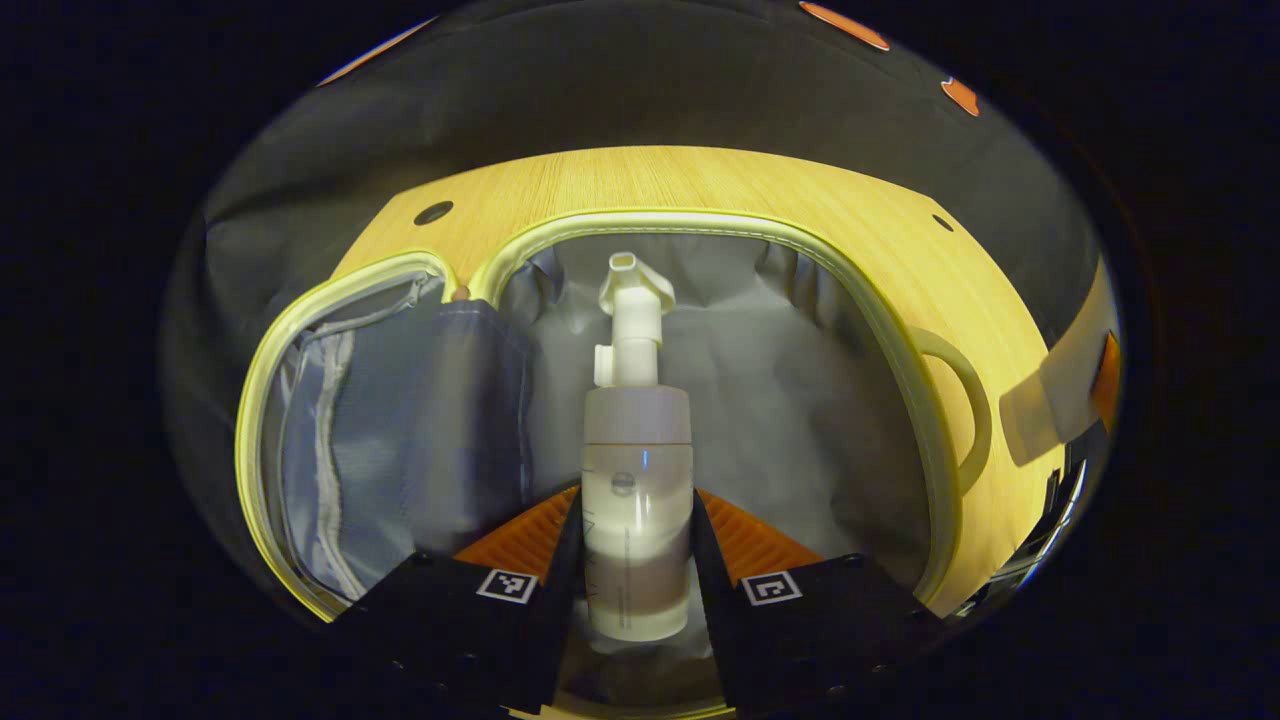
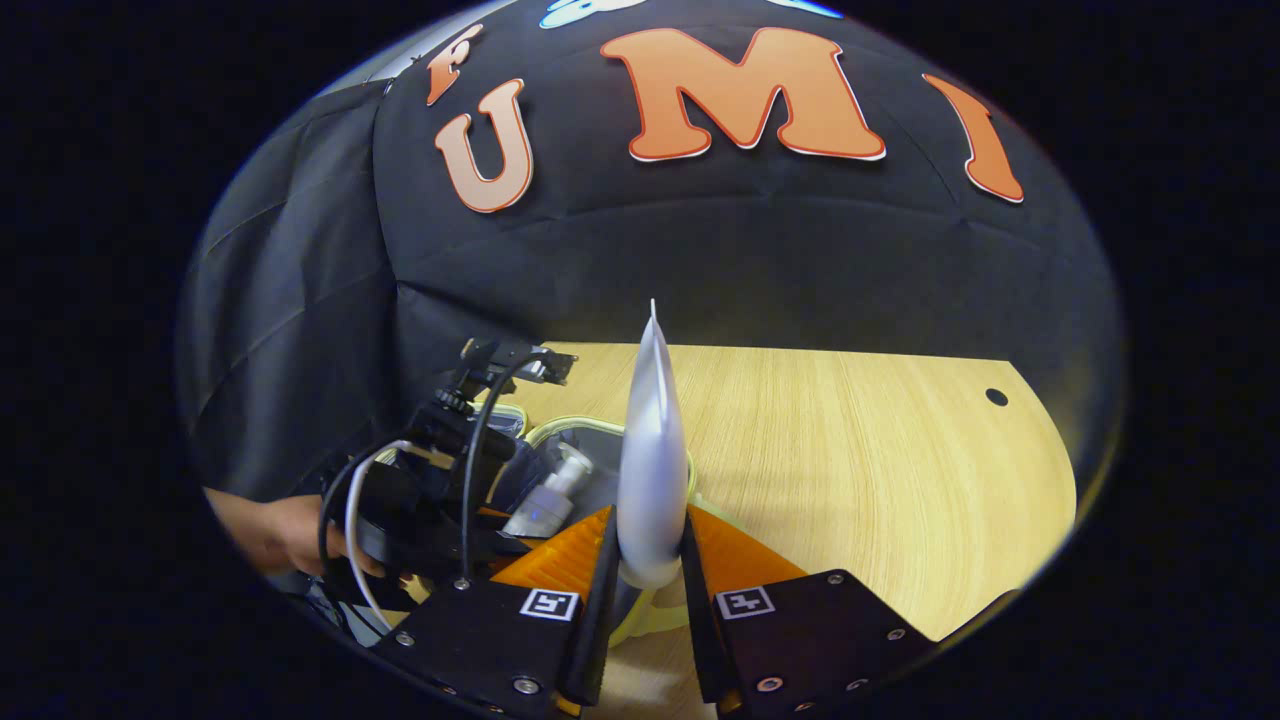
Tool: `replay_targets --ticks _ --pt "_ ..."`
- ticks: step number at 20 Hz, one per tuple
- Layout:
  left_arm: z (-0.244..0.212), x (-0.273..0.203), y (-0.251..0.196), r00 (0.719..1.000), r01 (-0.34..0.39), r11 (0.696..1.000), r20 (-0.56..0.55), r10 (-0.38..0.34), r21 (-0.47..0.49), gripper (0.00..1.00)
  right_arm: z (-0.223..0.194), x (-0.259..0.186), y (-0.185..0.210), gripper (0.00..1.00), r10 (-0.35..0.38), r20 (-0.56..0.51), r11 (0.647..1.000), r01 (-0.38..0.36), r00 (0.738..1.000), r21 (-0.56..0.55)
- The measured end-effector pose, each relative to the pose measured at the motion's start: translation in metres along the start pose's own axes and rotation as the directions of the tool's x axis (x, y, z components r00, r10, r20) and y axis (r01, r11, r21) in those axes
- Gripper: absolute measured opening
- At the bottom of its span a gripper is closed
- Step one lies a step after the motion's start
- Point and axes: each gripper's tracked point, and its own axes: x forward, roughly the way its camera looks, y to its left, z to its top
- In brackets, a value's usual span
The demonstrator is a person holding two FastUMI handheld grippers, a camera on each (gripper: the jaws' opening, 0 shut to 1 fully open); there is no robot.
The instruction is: First open the suitcase, pack the skin care products into it, and then close the suitcase.
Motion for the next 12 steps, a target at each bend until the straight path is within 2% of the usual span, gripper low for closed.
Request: replay_targets --ticks 2,3,5,9,12 --pt "0.003 -0.006 -0.002 1.0 -0.007 1.0 0.018 0.007 -0.004 0.6 -0.003 0.004 0.003 0.36 0.007 -0.017 1.0 -0.006 1.0 0.008" --pt "0.006 -0.006 -0.004 0.999 0.014 1.0 0.033 -0.014 -0.008 0.63 -0.005 0.005 0.004 0.36 0.008 -0.024 1.0 -0.008 1.0 0.011" --pt "0.009 -0.017 0.001 0.998 0.004 1.0 0.061 -0.004 0.005 0.69 -0.007 0.007 0.005 0.36 0.017 -0.038 1.0 -0.016 0.999 0.017" --pt "0.022 -0.064 0.014 0.984 -0.055 0.998 0.171 0.051 0.02 0.75 -0.014 0.017 0.018 0.36 0.043 -0.074 0.999 -0.04 0.996 0.033" --pt "0.025 -0.101 0.043 0.966 -0.117 0.993 0.232 0.117 -0.014 0.77 -0.022 0.025 0.033 0.36 0.073 -0.12 0.996 -0.067 0.99 0.056"
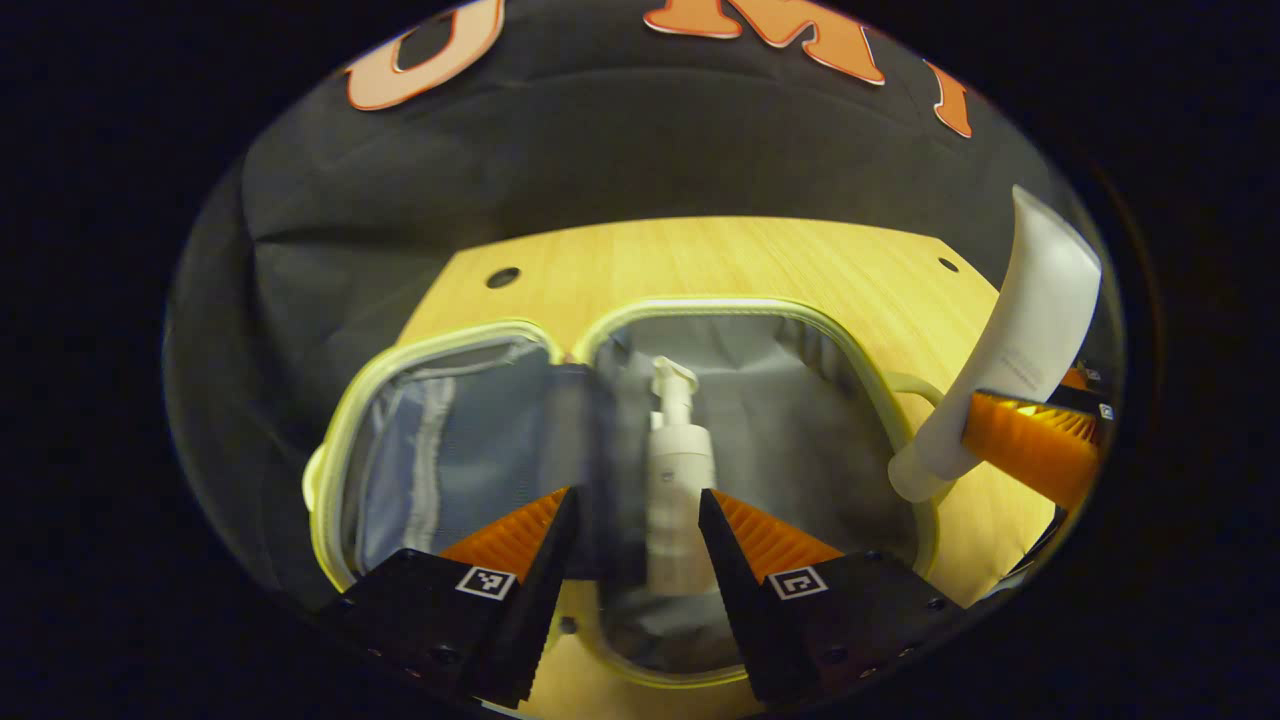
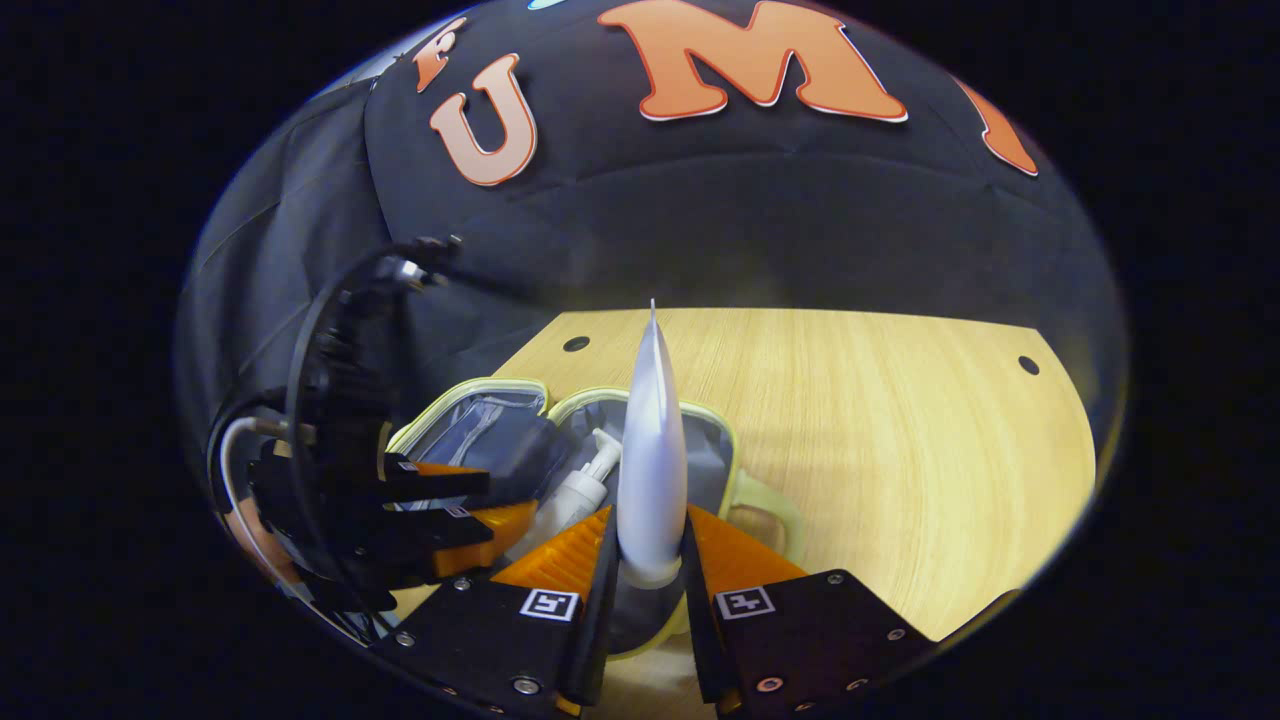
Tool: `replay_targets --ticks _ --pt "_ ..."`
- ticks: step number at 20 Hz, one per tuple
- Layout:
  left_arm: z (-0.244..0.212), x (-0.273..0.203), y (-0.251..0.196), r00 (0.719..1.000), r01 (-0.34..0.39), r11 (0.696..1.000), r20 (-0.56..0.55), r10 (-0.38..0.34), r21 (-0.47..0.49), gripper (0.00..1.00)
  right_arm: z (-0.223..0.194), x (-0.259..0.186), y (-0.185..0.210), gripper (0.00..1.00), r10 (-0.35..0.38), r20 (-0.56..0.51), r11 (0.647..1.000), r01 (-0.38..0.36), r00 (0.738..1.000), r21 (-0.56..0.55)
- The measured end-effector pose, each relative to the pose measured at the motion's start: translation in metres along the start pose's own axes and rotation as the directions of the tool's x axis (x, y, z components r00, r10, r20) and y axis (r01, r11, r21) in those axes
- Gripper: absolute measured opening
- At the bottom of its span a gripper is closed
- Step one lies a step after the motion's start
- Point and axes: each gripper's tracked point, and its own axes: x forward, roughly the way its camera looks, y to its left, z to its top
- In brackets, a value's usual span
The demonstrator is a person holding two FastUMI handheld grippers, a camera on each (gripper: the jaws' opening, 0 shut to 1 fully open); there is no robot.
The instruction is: First open the suitcase, pack the skin care products into it, and then close the suitcase.
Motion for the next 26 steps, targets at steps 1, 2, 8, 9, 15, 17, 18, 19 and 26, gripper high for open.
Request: replay_targets --ticks 1,2,8,9,15,17,18,19,26 --pt "0.005 -0.007 0.013 0.999 -0.023 1.0 0.024 0.023 -0.019 0.78 -0.004 0.004 0.004 0.36 0.005 -0.019 1.0 -0.005 1.0 0.011" --pt "0.006 -0.012 0.029 0.998 -0.048 0.998 0.04 0.05 -0.038 0.8 -0.01 0.007 0.008 0.36 0.007 -0.043 1.0 -0.006 0.999 0.013" --pt "0.013 -0.045 0.127 0.977 -0.138 0.975 0.138 0.163 -0.175 0.8 -0.053 0.04 0.015 0.36 -0.043 -0.206 0.999 0.047 0.978 0.017" --pt "0.014 -0.048 0.142 0.972 -0.153 0.972 0.149 0.18 -0.177 0.76 -0.061 0.042 0.015 0.36 -0.05 -0.244 0.998 0.057 0.969 0.021" --pt "-0.005 -0.05 0.223 0.946 -0.236 0.947 0.17 0.275 -0.22 0.8 -0.074 0.067 0.011 0.36 -0.09 -0.395 0.99 0.126 0.914 0.066" --pt "-0.014 -0.045 0.243 0.945 -0.244 0.934 0.154 0.29 -0.26 0.8 -0.074 0.083 0.006 0.36 -0.112 -0.429 0.978 0.175 0.896 0.111" --pt "-0.017 -0.043 0.252 0.945 -0.248 0.926 0.142 0.296 -0.285 0.8 -0.076 0.09 0.001 0.36 -0.128 -0.443 0.972 0.2 0.887 0.12" --pt "-0.02 -0.04 0.263 0.941 -0.257 0.916 0.134 0.309 -0.308 0.8 -0.081 0.094 -0.004 0.36 -0.144 -0.461 0.969 0.219 0.876 0.114" --pt "-0.037 -0.016 0.305 0.954 -0.218 0.849 0.08 0.29 -0.482 0.8 -0.081 0.101 -0.005 0.36 -0.155 -0.466 0.966 0.232 0.871 0.113"
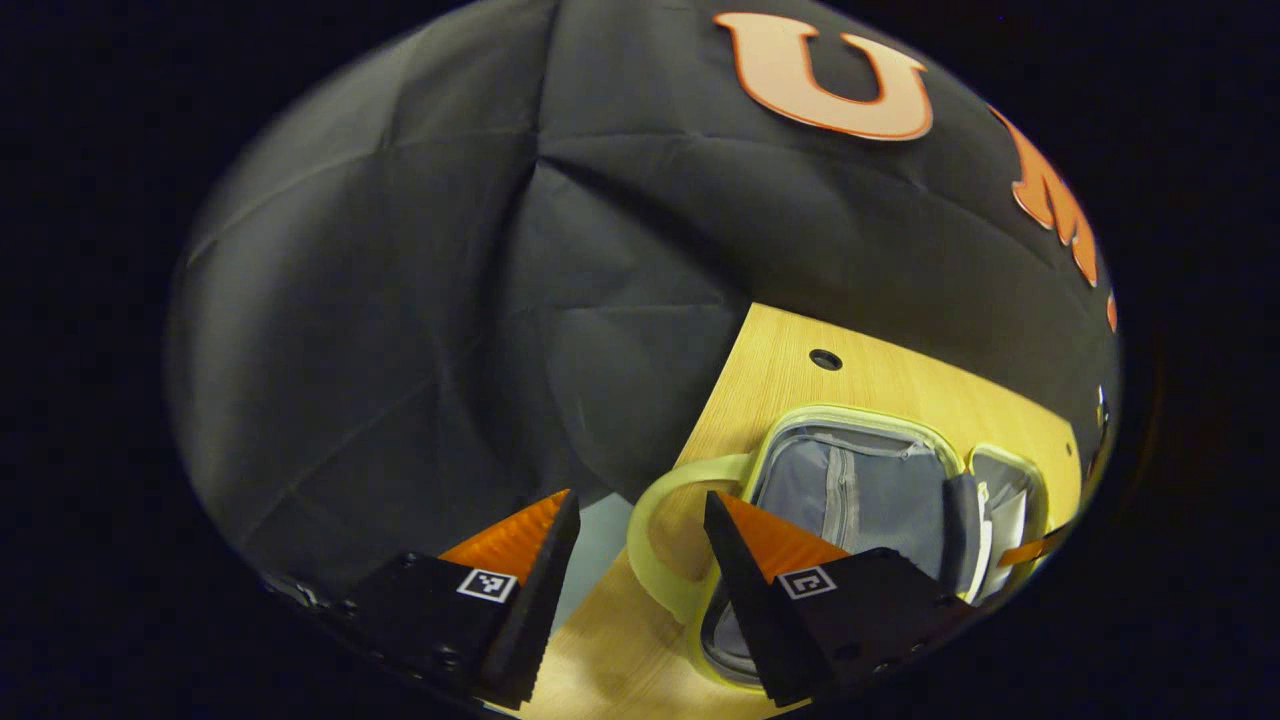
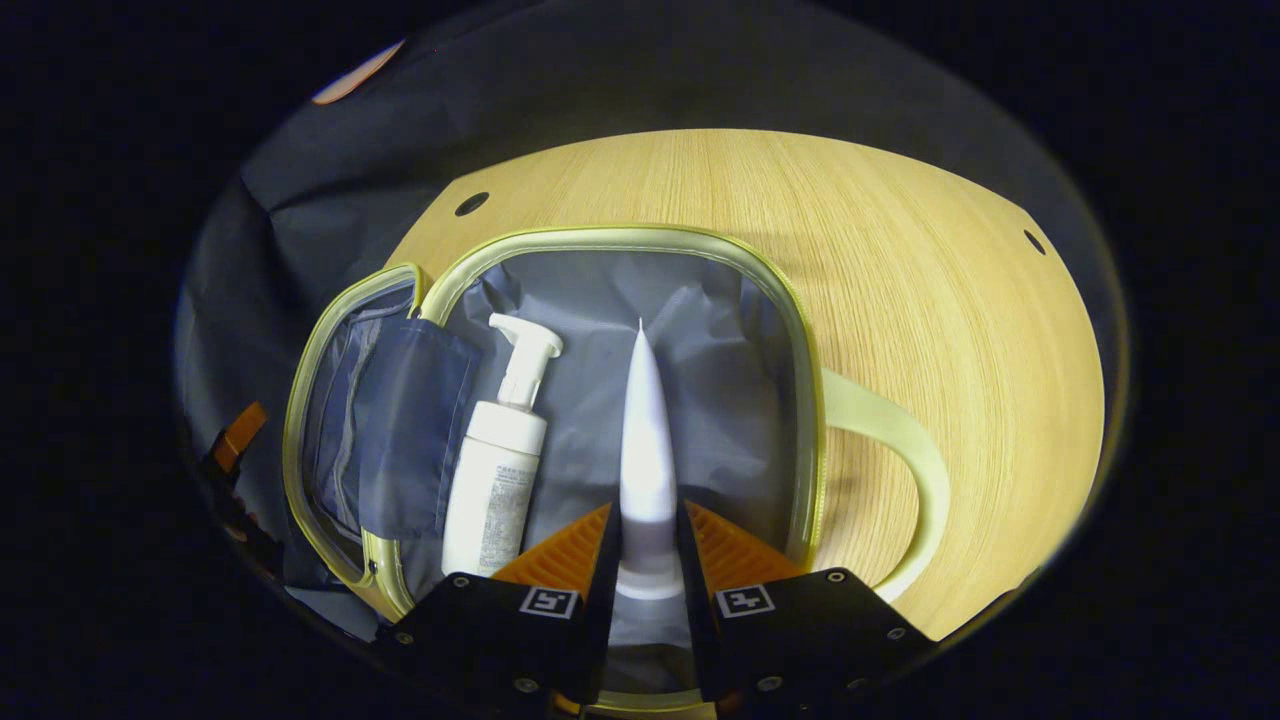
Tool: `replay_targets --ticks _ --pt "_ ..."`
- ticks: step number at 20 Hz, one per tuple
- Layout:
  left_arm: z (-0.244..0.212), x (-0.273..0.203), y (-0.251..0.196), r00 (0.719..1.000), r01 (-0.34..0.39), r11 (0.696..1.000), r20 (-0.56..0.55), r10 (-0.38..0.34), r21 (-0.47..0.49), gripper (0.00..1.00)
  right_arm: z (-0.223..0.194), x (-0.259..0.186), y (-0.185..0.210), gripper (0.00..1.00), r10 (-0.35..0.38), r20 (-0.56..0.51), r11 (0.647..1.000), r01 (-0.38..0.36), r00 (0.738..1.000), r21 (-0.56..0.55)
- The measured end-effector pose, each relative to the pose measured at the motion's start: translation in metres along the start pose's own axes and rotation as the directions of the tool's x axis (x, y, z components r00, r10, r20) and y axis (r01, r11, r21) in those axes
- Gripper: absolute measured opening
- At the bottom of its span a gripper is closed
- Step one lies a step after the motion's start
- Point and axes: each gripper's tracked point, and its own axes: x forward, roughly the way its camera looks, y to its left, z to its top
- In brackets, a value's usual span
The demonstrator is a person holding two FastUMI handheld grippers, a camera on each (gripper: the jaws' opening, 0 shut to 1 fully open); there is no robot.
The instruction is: First open the suitcase, pack the skin care products into it, and then close the suitcase.
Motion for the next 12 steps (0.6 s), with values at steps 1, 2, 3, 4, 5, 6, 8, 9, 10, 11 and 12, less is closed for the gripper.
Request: replay_targets --ticks 1,2,3,4,5,6,8,9,10,11,12 --pt "-0.006 0.008 0.006 1.0 0.011 0.999 -0.026 -0.013 -0.04 0.8 -0.001 0.0 0.001 0.37 0.008 -0.001 1.0 -0.008 1.0 0.001" --pt "-0.012 0.012 0.008 0.998 0.02 0.996 -0.057 -0.025 -0.083 0.79 0.0 -0.001 0.003 0.42 0.018 0.009 1.0 -0.018 1.0 -0.003" --pt "-0.016 0.022 0.009 0.997 0.034 0.991 -0.071 -0.043 -0.133 0.78 0.001 0.0 0.005 0.42 0.027 0.017 1.0 -0.026 0.999 -0.008" --pt "-0.023 0.029 0.008 0.993 0.048 0.981 -0.1 -0.068 -0.19 0.81 0.002 -0.002 0.006 0.43 0.036 0.031 0.999 -0.036 0.999 -0.01" --pt "-0.028 0.029 0.01 0.987 0.063 0.969 -0.127 -0.095 -0.238 0.81 0.003 -0.004 0.007 0.44 0.041 0.041 0.999 -0.04 0.998 -0.009" --pt "-0.033 0.034 0.008 0.979 0.08 0.957 -0.156 -0.128 -0.28 0.81 0.006 -0.007 0.008 0.45 0.046 0.06 0.999 -0.046 0.997 -0.004" --pt "-0.04 0.044 -0.001 0.968 0.106 0.948 -0.188 -0.168 -0.301 0.86 0.015 -0.015 0.009 0.49 0.062 0.108 0.998 -0.064 0.992 0.012" --pt "-0.04 0.048 -0.002 0.964 0.119 0.945 -0.193 -0.184 -0.306 0.81 0.02 -0.021 0.008 0.55 0.065 0.137 0.998 -0.068 0.988 0.015" --pt "-0.043 0.05 -0.005 0.958 0.123 0.938 -0.207 -0.197 -0.325 0.81 0.027 -0.029 0.006 0.59 0.065 0.174 0.997 -0.069 0.983 0.017" --pt "-0.049 0.057 -0.01 0.948 0.13 0.931 -0.231 -0.218 -0.342 0.63 0.032 -0.037 0.004 0.6 0.064 0.204 0.998 -0.068 0.977 0.015" --pt "-0.058 0.058 -0.014 0.938 0.132 0.925 -0.258 -0.233 -0.356 0.44 0.038 -0.048 -0.003 0.68 0.058 0.245 0.998 -0.062 0.968 0.009"
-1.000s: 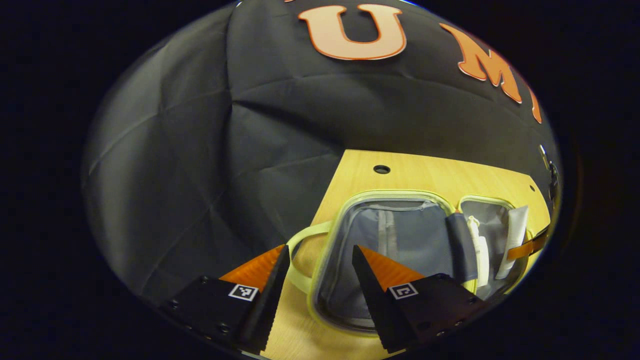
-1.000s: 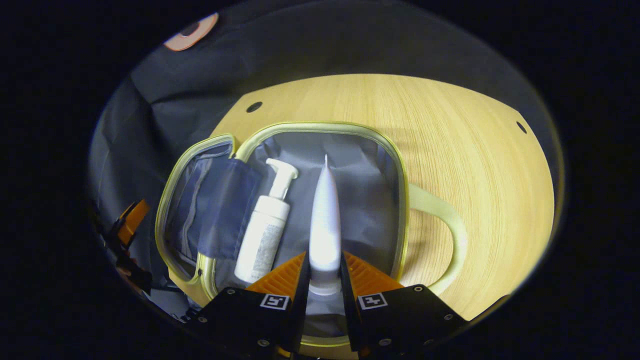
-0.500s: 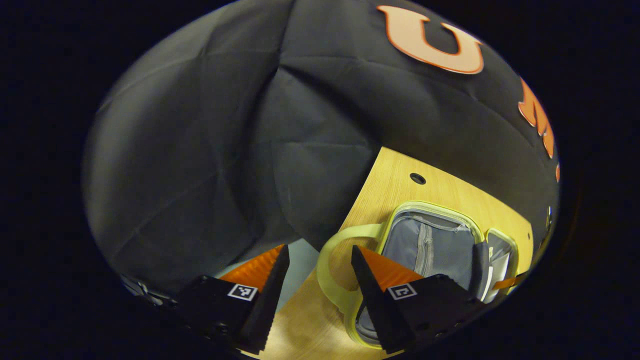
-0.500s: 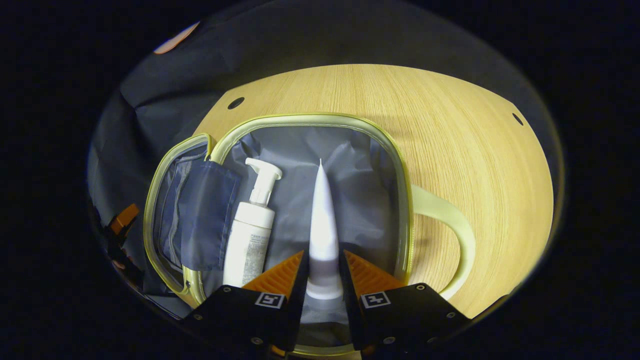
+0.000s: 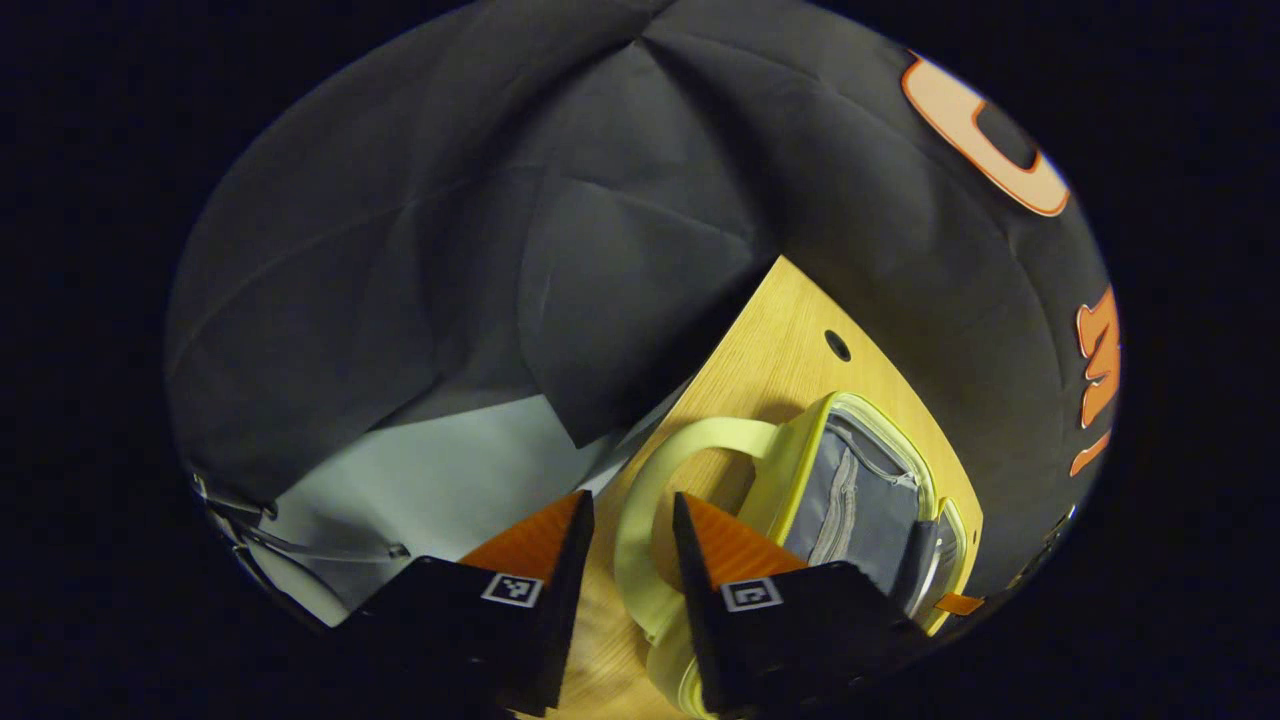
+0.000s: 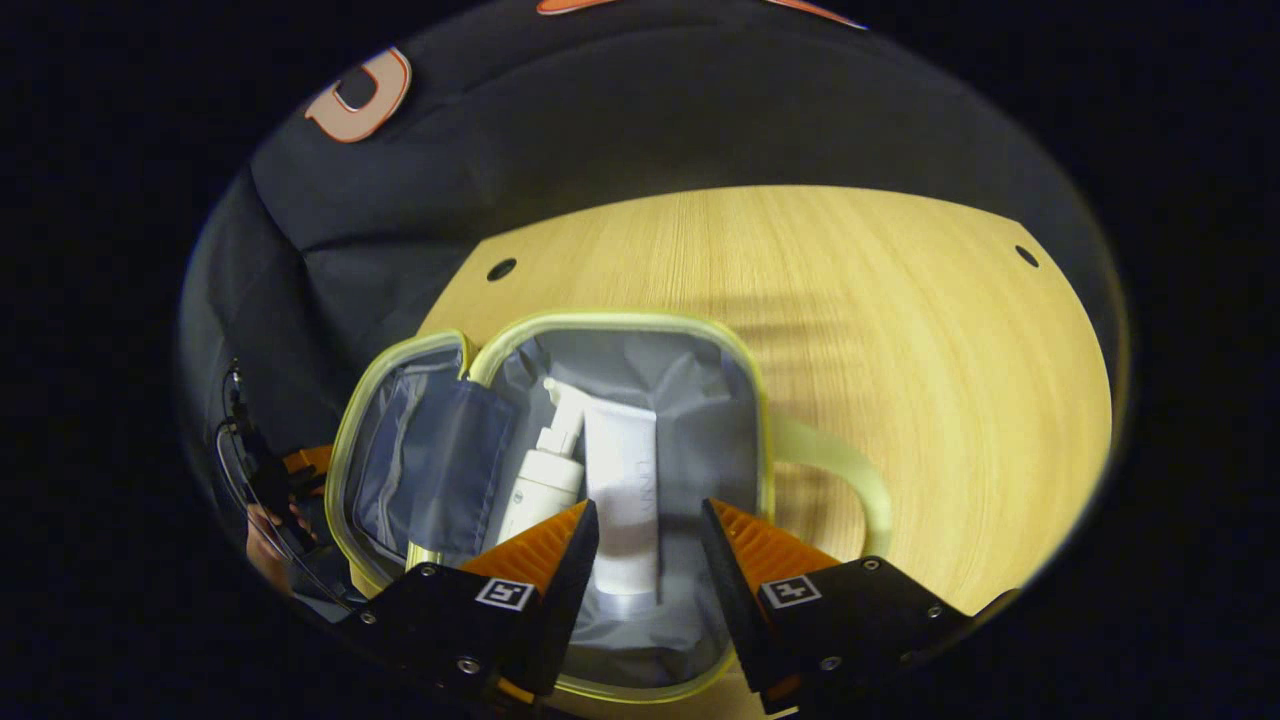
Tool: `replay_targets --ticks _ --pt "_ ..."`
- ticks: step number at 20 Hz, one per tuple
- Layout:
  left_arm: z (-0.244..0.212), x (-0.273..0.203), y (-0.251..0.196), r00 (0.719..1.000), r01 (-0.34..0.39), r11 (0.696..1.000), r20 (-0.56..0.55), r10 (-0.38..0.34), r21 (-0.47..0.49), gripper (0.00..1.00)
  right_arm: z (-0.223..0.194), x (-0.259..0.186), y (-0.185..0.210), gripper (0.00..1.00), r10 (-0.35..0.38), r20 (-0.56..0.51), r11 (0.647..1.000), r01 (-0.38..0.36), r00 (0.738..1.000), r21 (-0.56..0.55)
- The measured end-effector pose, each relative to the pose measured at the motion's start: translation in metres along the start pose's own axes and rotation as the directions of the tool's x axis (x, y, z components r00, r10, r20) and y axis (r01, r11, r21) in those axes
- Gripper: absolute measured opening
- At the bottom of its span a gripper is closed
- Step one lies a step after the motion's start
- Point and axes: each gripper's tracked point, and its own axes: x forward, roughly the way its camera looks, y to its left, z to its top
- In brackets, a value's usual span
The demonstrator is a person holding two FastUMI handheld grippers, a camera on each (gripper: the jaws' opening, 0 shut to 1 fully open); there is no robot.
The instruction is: First open the suitcase, pack the skin care products into it, and then close the suitcase.
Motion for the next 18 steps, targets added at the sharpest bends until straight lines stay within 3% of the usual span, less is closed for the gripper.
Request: replay_targets --ticks 3,6,9,13,18 --pt "0.006 0.002 -0.003 1.0 0.009 1.0 0.001 -0.009 -0.011 0.13 0.022 -0.031 -0.025 0.81 -0.027 0.106 0.999 0.03 0.994 -0.024" --pt "0.009 -0.019 -0.012 0.999 0.04 0.998 0.013 -0.041 0.055 0.04 0.037 -0.059 -0.041 0.84 -0.068 0.212 0.996 0.079 0.975 -0.041" --pt "0.034 -0.056 -0.023 0.994 0.03 0.983 0.098 -0.048 0.182 0.04 0.056 -0.087 -0.051 0.87 -0.106 0.327 0.992 0.124 0.939 -0.034" --pt "0.056 -0.106 -0.059 0.967 0.006 0.947 0.24 -0.087 0.321 0.03 0.085 -0.124 -0.067 0.89 -0.15 0.457 0.984 0.177 0.877 -0.015" --pt "0.061 -0.161 -0.113 0.925 0.067 0.937 0.331 -0.187 0.343 0.03 0.097 -0.152 -0.076 0.89 -0.145 0.495 0.988 0.148 0.857 0.034"
